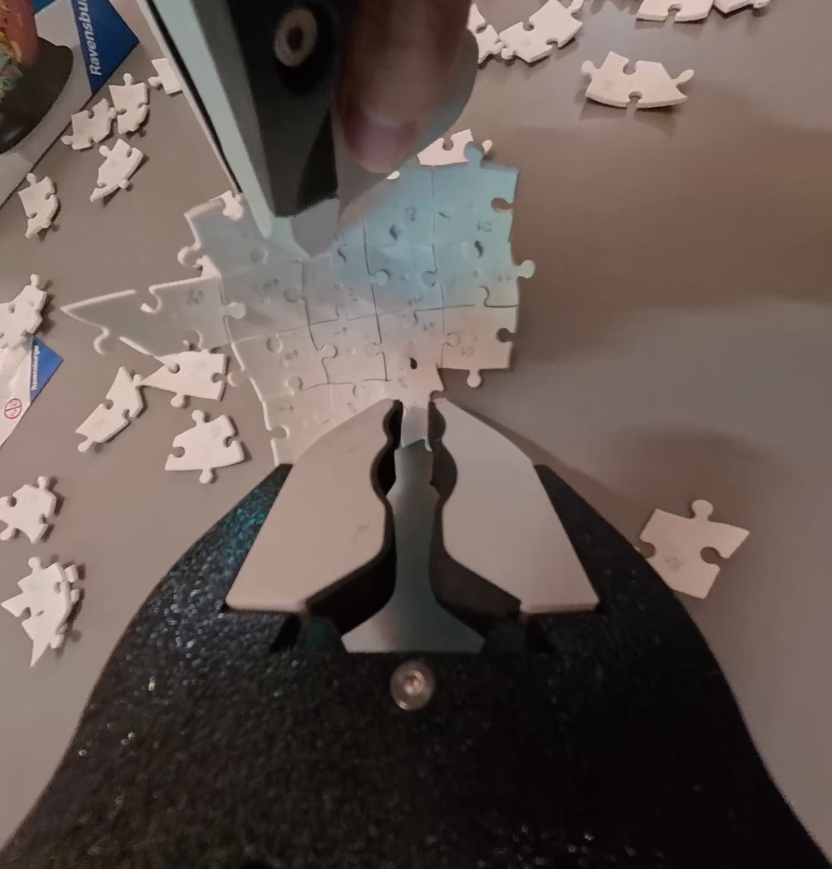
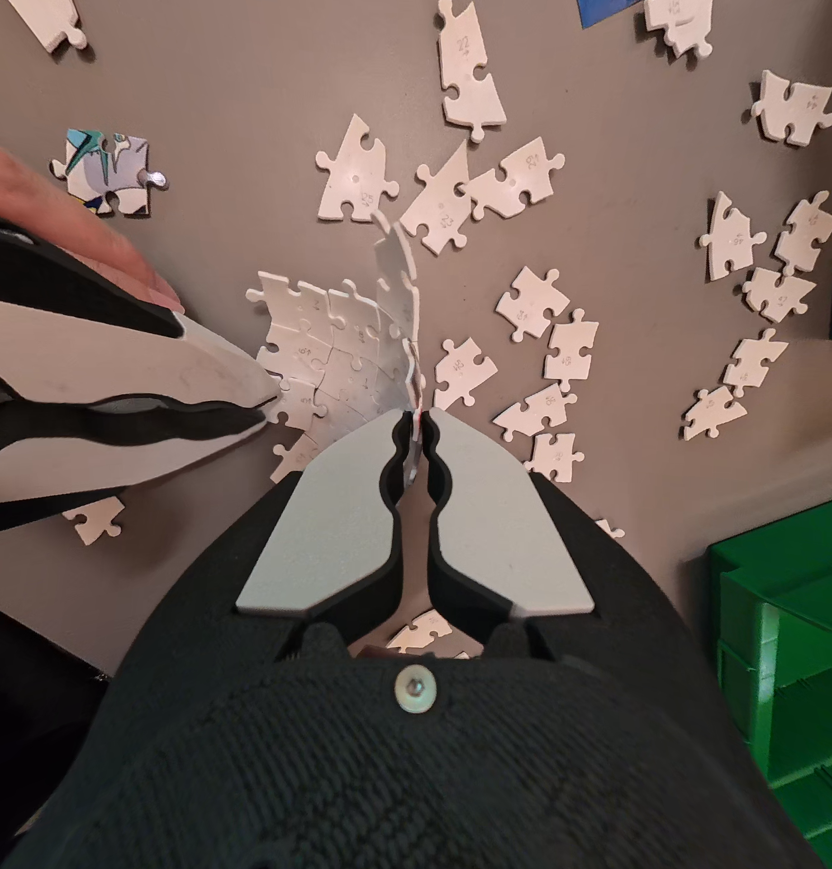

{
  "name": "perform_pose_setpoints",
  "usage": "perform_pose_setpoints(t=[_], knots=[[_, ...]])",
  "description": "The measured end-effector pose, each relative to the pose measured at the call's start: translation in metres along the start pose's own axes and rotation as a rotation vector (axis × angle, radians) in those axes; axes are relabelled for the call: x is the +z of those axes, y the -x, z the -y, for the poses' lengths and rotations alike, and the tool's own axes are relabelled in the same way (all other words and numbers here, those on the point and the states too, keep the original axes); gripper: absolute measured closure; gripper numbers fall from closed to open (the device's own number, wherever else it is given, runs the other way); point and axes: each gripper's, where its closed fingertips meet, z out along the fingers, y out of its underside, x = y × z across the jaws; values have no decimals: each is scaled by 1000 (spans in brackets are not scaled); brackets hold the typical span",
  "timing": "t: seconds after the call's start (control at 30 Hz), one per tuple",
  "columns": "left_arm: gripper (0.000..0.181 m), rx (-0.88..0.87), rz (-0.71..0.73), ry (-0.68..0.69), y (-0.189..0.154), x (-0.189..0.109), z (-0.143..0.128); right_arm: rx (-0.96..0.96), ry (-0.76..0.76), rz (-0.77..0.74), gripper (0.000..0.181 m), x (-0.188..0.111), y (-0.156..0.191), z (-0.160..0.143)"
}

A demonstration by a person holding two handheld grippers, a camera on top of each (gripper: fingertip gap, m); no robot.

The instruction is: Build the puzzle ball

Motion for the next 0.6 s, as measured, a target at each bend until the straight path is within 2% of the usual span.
perform_pose_setpoints(t=[0.17,0.43,0.6], knots=[[179,21,40,15,6,5,1,-16,1,-7,177,0,1,2],[181,87,11,20,1,11,0,-50,9,-16,177,0,1,4],[181,217,-43,-6,-1,11,0,-78,11,-27,176,1,1,7]])
